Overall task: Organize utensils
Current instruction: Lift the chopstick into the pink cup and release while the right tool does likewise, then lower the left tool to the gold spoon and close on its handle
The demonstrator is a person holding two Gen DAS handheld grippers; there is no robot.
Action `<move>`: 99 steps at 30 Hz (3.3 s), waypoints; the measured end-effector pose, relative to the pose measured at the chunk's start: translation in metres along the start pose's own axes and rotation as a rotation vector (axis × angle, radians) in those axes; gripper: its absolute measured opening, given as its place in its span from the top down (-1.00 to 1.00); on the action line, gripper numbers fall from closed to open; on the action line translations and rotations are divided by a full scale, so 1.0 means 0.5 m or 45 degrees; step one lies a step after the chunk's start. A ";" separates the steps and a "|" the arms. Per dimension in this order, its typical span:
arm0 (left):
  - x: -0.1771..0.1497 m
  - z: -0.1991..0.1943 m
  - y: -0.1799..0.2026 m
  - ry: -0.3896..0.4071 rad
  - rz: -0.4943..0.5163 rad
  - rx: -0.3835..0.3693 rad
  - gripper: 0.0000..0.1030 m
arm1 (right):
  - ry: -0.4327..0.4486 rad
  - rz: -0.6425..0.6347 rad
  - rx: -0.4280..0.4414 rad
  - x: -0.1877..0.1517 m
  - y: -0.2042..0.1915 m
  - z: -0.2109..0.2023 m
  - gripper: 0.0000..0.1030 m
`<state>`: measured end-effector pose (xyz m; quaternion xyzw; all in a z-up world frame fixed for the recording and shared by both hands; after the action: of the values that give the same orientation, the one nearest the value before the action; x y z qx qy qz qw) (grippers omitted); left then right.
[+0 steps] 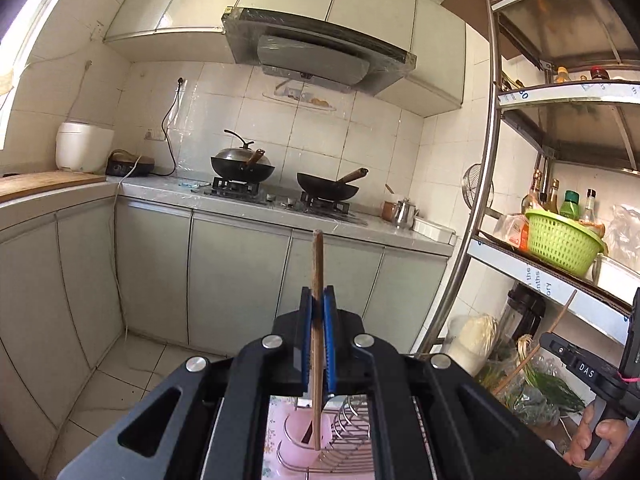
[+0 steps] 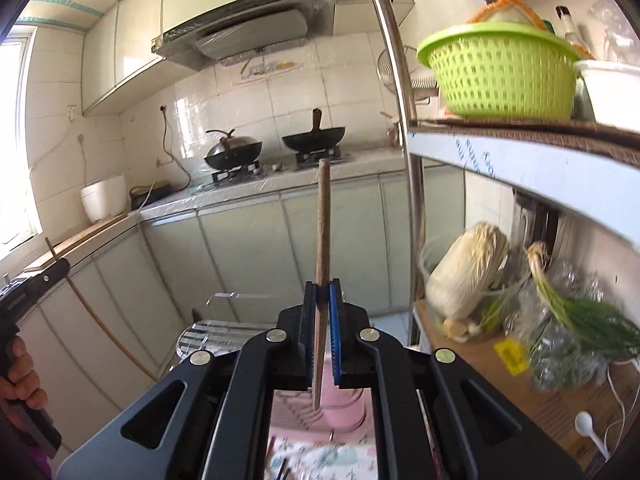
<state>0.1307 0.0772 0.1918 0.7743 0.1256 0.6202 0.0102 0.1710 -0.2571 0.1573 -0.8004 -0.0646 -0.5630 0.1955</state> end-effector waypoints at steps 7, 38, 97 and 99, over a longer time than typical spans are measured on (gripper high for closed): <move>-0.050 0.105 0.015 -0.090 0.038 0.045 0.91 | -0.088 -0.022 -0.062 -0.042 0.030 0.089 0.87; -0.196 0.100 -0.013 -0.316 0.047 -0.027 0.41 | -0.142 0.007 0.008 -0.132 -0.004 0.030 0.07; -0.734 0.166 0.067 -1.267 0.375 -0.159 0.96 | -0.805 0.561 0.254 -0.559 0.013 0.095 0.46; -0.724 0.162 0.052 -1.246 0.327 -0.163 0.96 | -0.829 0.579 0.261 -0.562 0.013 0.102 0.46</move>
<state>0.1412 -0.0116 -0.1694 0.9811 -0.0285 0.1875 0.0388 0.1172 -0.2104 -0.1195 -0.9069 -0.0002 -0.2135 0.3632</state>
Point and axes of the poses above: each gripper's, at about its wrist camera, not at the fingertips, and z roughly the way its jaws point, y to its right, x to its top, the point moved 4 cm from there along z, roughly the way its jaws point, and after that the axes turned 11 degrees about x, right-handed, at the moved point
